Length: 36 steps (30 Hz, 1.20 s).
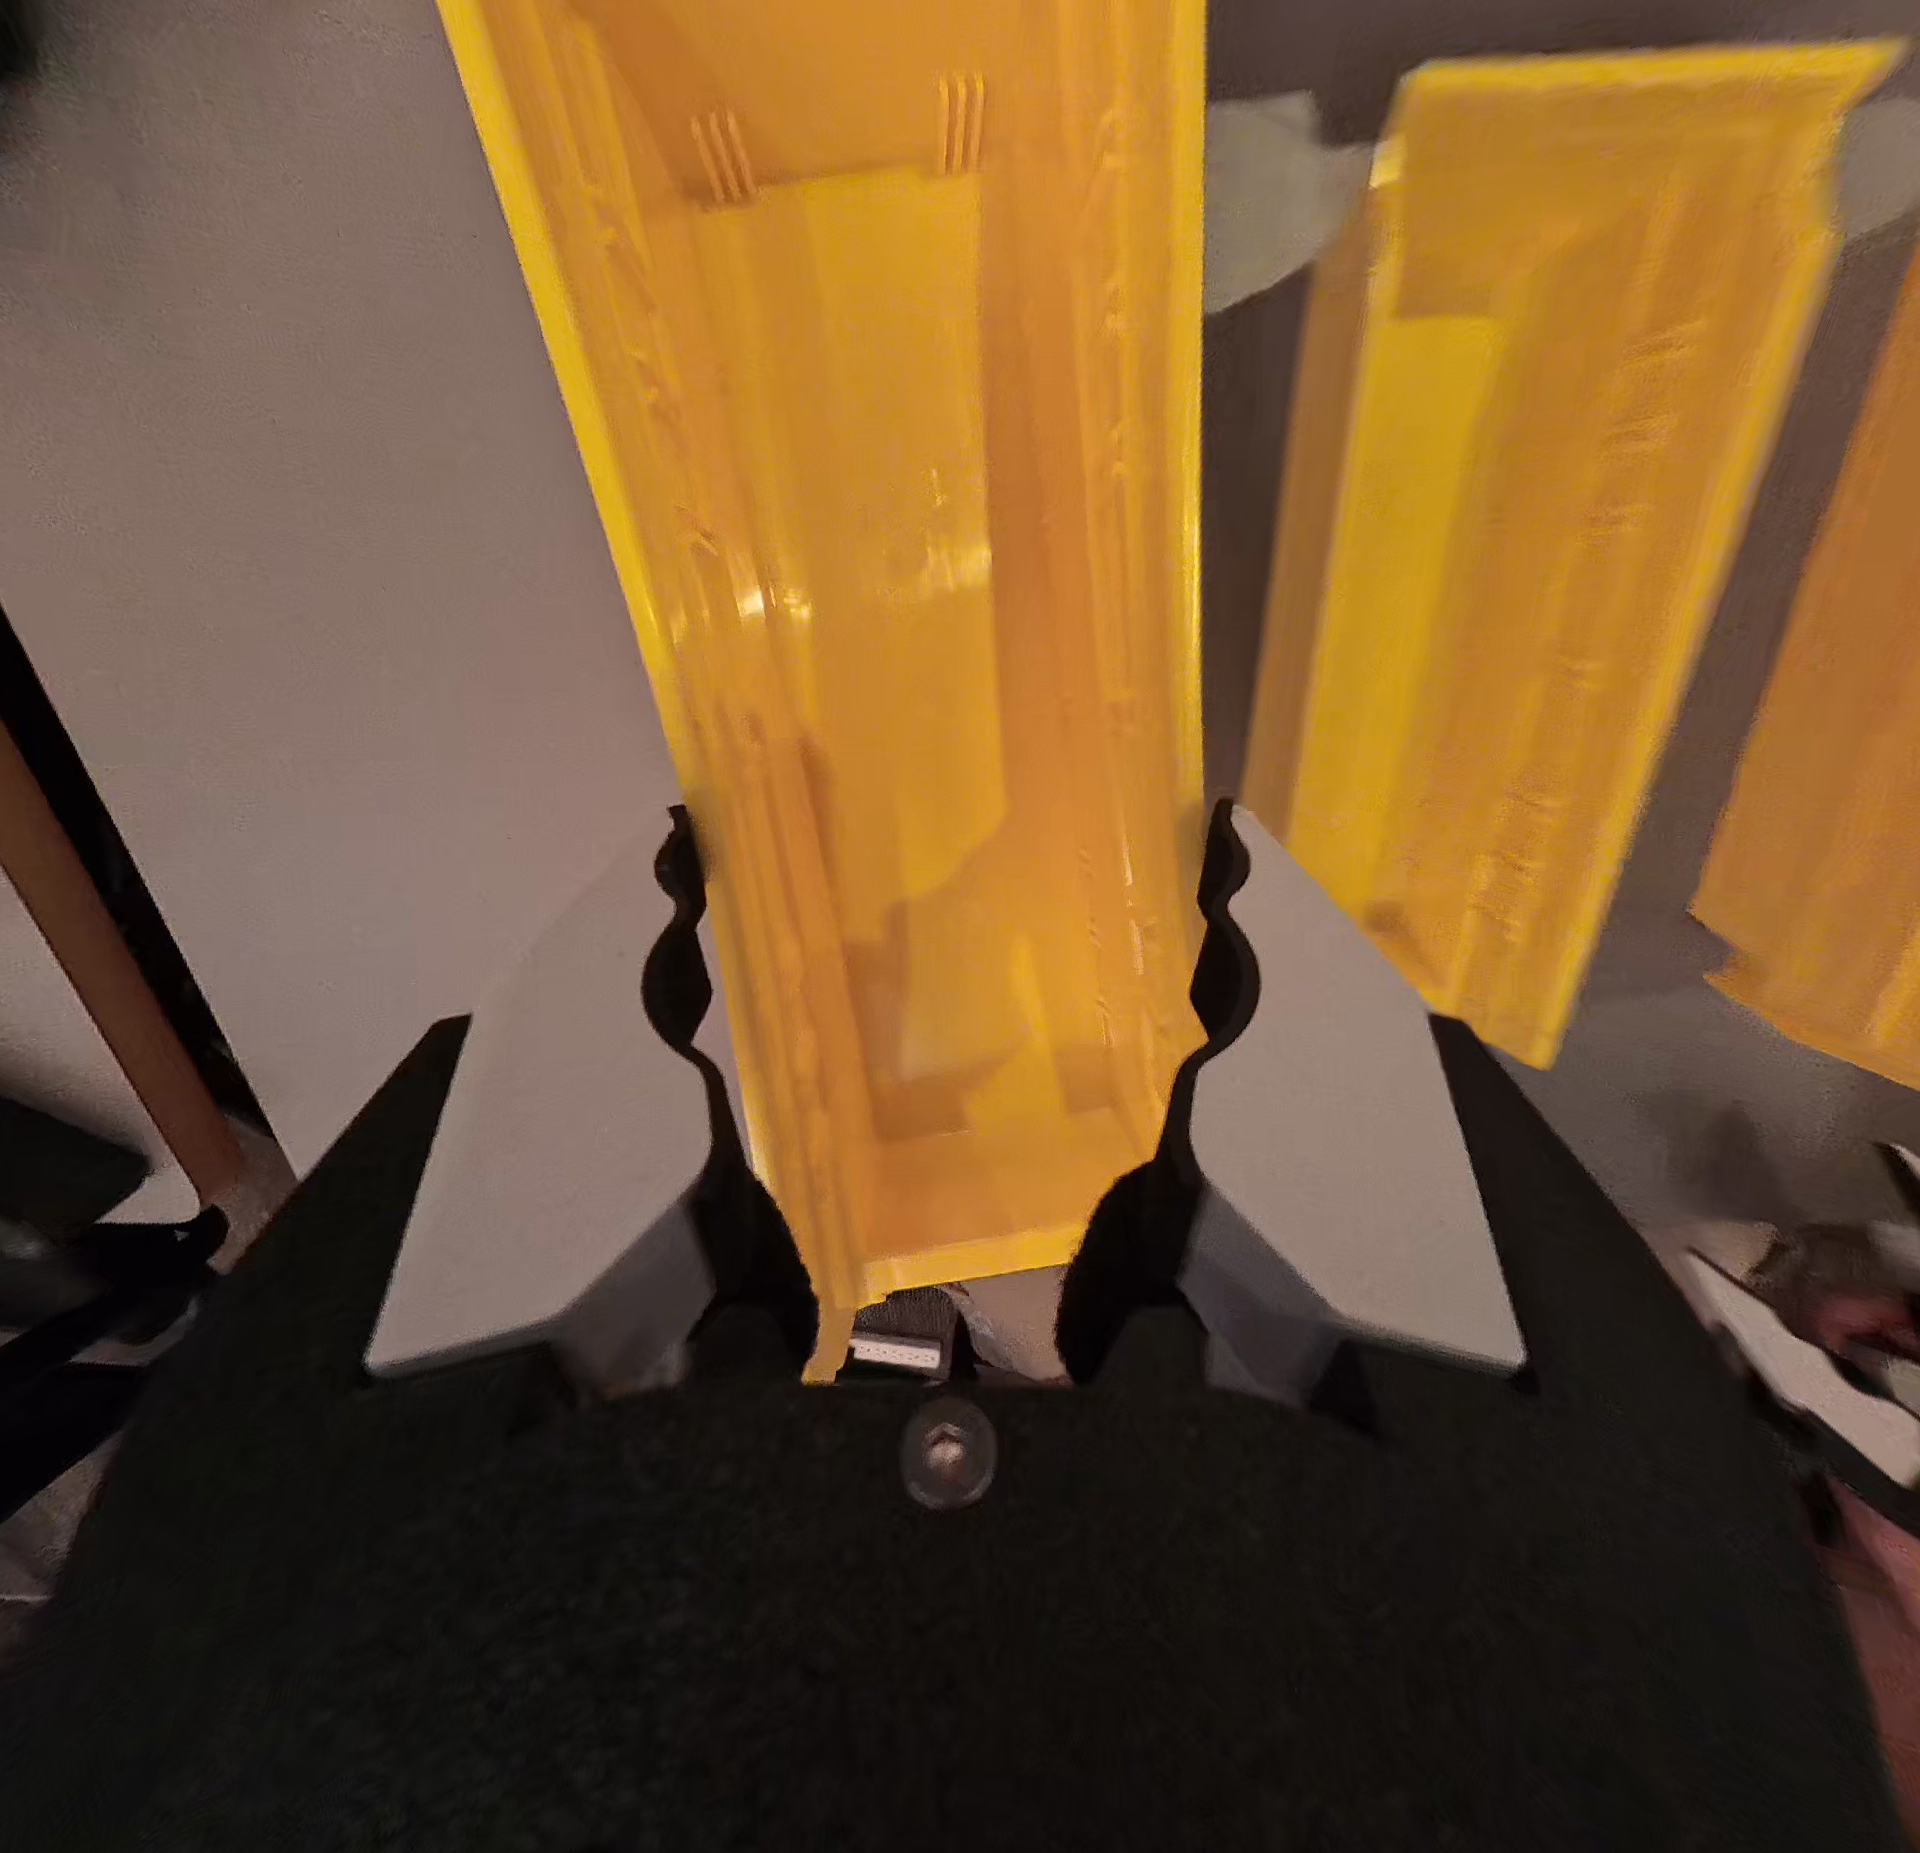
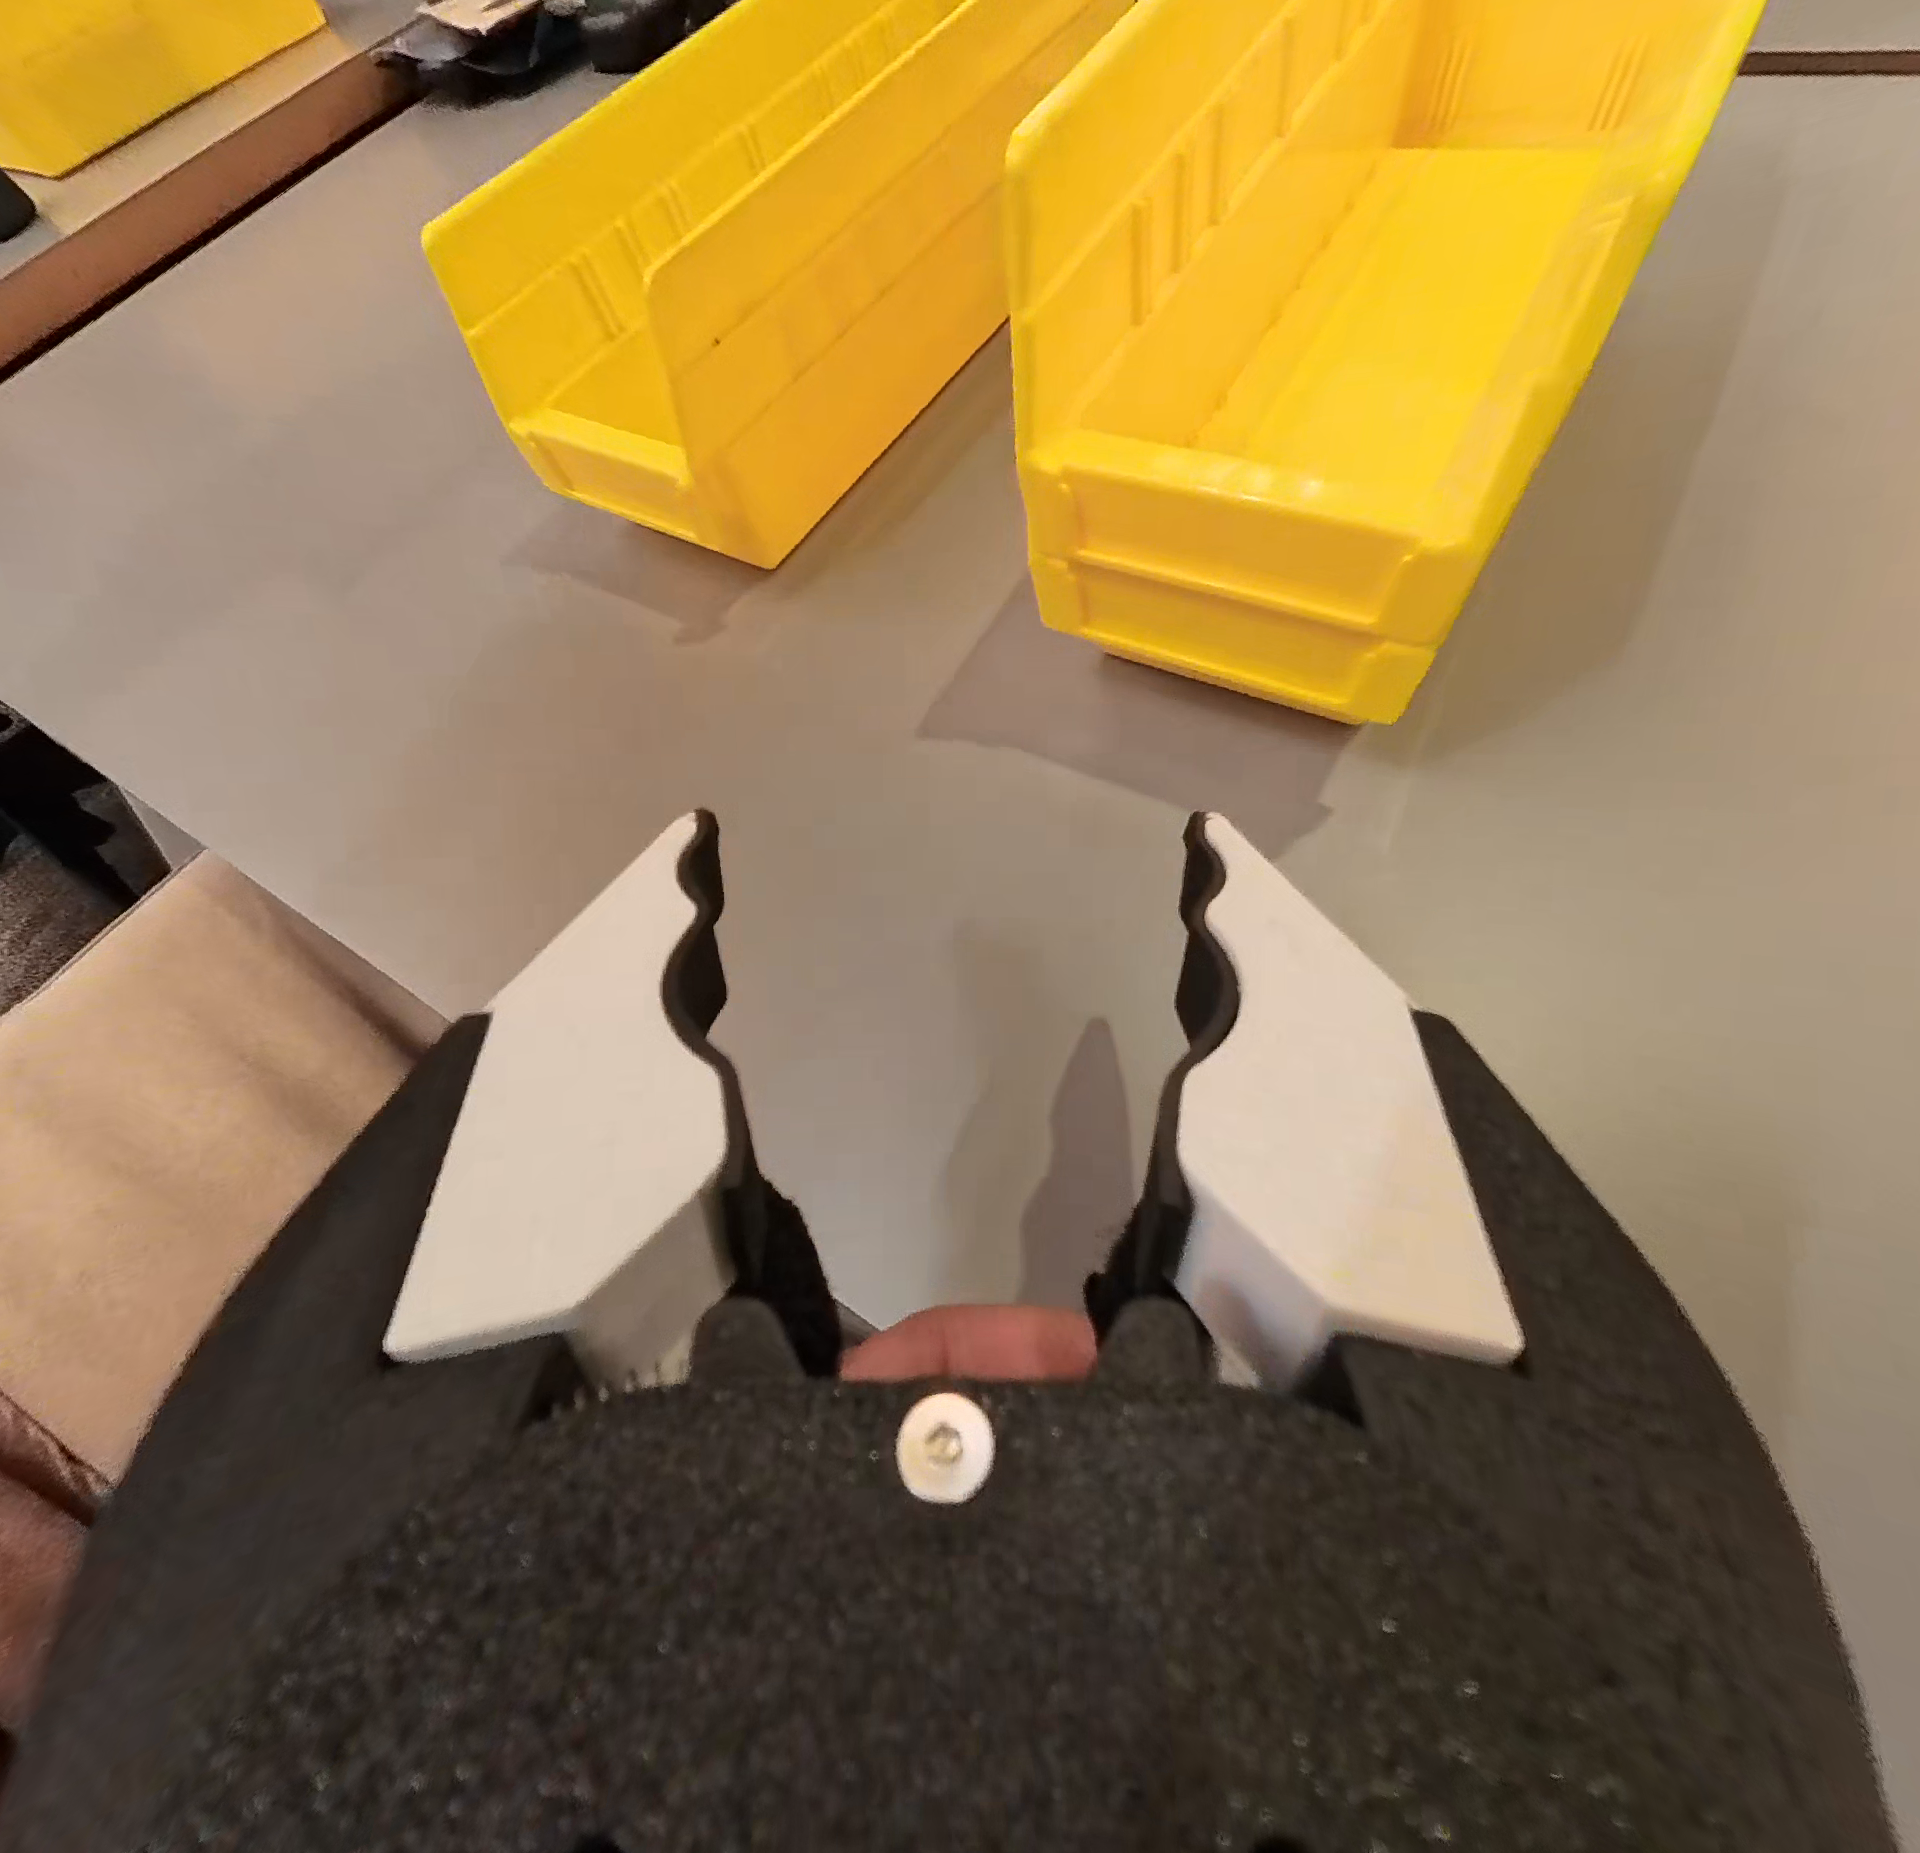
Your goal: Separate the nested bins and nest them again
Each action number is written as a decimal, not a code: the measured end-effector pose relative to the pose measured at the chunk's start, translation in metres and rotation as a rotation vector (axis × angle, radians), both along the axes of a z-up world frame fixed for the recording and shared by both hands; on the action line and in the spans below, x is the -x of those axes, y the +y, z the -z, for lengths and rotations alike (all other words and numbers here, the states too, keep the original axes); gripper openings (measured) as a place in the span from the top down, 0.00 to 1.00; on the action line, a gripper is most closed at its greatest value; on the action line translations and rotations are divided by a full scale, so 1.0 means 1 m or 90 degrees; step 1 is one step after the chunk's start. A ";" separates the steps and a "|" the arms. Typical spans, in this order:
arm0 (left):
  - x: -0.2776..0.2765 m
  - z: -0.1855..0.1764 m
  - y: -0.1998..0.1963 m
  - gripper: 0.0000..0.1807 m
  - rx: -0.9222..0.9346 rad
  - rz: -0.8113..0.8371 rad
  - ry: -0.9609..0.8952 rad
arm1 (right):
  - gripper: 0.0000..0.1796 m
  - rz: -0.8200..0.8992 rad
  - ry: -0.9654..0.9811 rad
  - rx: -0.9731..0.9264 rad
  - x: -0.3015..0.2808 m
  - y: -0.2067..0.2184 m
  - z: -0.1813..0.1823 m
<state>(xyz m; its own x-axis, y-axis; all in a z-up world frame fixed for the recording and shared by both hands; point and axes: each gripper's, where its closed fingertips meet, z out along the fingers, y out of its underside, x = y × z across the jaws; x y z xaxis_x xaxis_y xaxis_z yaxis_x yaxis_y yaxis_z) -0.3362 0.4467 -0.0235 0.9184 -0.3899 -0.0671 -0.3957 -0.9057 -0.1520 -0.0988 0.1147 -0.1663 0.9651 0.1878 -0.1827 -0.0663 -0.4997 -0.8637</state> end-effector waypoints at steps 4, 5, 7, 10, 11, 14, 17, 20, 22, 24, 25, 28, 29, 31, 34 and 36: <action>0.040 0.062 0.010 0.49 0.004 -0.019 0.001 | 0.51 -0.005 -0.011 0.009 0.001 -0.001 0.005; 0.044 0.074 0.012 0.49 0.001 -0.019 -0.005 | 0.51 -0.005 -0.013 0.009 0.001 -0.001 0.005; 0.048 0.092 0.016 0.49 -0.007 -0.022 -0.022 | 0.51 -0.006 -0.014 0.011 0.001 -0.002 0.006; 0.047 0.104 0.023 0.49 -0.036 -0.021 -0.046 | 0.51 -0.009 -0.016 0.016 0.002 -0.003 0.008; 0.045 0.106 0.025 0.49 -0.048 -0.013 -0.051 | 0.51 -0.009 -0.019 0.018 0.002 -0.003 0.009; 0.038 0.122 0.019 0.49 -0.049 0.032 -0.053 | 0.51 -0.011 -0.024 0.023 0.001 -0.004 0.012; 0.035 0.126 0.017 0.47 -0.075 0.025 -0.078 | 0.51 -0.013 -0.024 0.025 0.001 -0.006 0.013; 0.038 0.128 0.013 0.45 -0.074 0.010 -0.103 | 0.51 -0.016 -0.028 0.029 0.002 -0.007 0.014; 0.039 0.129 0.013 0.41 -0.090 0.021 -0.109 | 0.51 -0.018 -0.036 0.031 0.003 -0.007 0.016; 0.039 0.129 0.014 0.37 -0.115 0.024 -0.119 | 0.50 -0.022 -0.044 0.031 0.005 -0.007 0.017; 0.038 0.128 0.015 0.35 -0.129 0.024 -0.127 | 0.50 -0.024 -0.048 0.036 0.006 -0.008 0.018; 0.031 0.103 0.009 0.20 -0.209 0.029 -0.188 | 0.47 -0.015 -0.079 0.066 0.001 -0.011 0.022; 0.027 0.091 -0.001 0.21 -0.238 0.042 -0.219 | 0.46 -0.008 -0.083 0.071 -0.002 -0.011 0.021; 0.022 0.075 -0.036 0.26 -0.292 0.085 -0.259 | 0.41 -0.007 -0.082 0.074 -0.005 -0.006 0.014; 0.014 0.072 -0.114 0.34 -0.350 0.147 -0.328 | 0.38 -0.011 -0.091 0.044 -0.011 0.019 -0.021; 0.002 0.073 -0.169 0.37 -0.375 0.177 -0.413 | 0.37 -0.001 -0.102 0.042 -0.020 0.047 -0.052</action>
<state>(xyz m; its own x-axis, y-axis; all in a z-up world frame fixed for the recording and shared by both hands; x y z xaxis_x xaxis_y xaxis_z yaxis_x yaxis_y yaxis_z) -0.3379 0.2773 -0.0963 0.7237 -0.6688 0.1702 -0.2639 -0.4961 -0.8272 -0.0792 0.1613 -0.1140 0.9825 0.1823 -0.0386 0.0706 -0.5555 -0.8285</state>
